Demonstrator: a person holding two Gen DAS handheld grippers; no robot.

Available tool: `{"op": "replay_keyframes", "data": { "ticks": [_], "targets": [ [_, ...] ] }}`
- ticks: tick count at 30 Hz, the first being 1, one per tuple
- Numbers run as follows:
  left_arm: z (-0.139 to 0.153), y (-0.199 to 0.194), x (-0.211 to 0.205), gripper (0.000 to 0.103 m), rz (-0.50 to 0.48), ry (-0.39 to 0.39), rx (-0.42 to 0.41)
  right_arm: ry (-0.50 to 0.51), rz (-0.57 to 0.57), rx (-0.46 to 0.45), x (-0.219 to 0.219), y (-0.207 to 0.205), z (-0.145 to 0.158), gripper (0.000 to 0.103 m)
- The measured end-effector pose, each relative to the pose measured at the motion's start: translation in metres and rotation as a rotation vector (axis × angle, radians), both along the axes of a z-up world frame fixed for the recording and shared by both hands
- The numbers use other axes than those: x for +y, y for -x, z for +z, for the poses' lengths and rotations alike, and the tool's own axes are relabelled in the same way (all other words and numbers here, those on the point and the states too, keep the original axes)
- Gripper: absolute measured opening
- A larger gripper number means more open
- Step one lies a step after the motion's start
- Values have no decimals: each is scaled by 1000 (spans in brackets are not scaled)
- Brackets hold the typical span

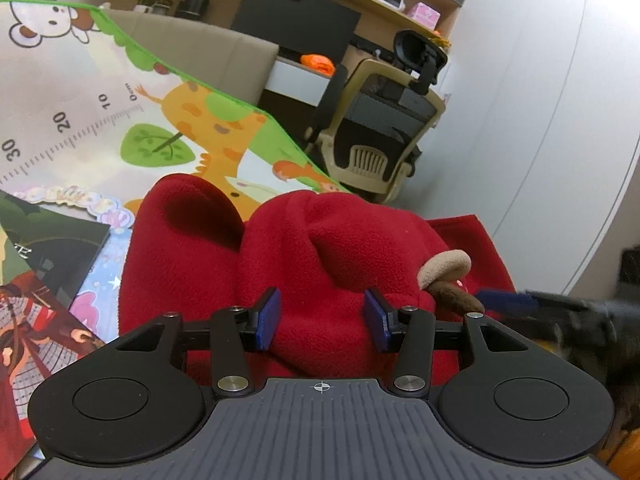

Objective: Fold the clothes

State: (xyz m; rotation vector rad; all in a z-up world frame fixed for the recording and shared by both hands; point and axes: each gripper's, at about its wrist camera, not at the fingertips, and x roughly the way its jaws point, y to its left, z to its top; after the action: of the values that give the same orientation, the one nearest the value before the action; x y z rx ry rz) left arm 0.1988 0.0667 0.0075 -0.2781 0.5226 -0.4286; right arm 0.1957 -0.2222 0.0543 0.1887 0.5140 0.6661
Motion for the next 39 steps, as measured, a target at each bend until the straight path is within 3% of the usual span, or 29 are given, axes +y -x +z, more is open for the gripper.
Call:
{"op": "replay_keyframes", "data": {
  "ticks": [3, 5, 10, 13, 19, 25, 31, 33, 34, 37, 39],
  "targets": [
    [0, 2, 0, 51, 3, -1, -3, -22, -72, 92, -4, -24, -14, 77],
    [0, 2, 0, 52, 6, -1, -4, -67, -54, 140, -4, -28, -22, 72],
    [2, 5, 1, 52, 18, 10, -6, -223, -10, 41, -13, -17, 2, 68],
    [3, 5, -1, 53, 20, 8, -6, -163, -38, 21, -15, -19, 7, 68],
    [3, 8, -3, 54, 18, -5, -15, -92, -122, 130, -27, -19, -26, 67],
    [4, 9, -2, 56, 19, -10, -14, -11, -125, 60, -19, -3, -28, 68],
    [7, 10, -2, 60, 22, -18, -15, 1, -122, 39, -21, 3, -28, 68],
    [10, 12, 2, 66, 26, 0, -23, -38, -114, 49, -25, 7, -24, 71],
    [12, 14, 7, 77, 27, 30, -34, -80, -99, 61, -30, 9, -22, 72],
    [17, 14, 25, 78, 7, 166, -48, -204, -75, 81, -45, 16, -17, 72],
    [19, 10, 33, 78, 36, 218, -28, -222, -101, 62, -51, 20, -14, 72]
  ]
}}
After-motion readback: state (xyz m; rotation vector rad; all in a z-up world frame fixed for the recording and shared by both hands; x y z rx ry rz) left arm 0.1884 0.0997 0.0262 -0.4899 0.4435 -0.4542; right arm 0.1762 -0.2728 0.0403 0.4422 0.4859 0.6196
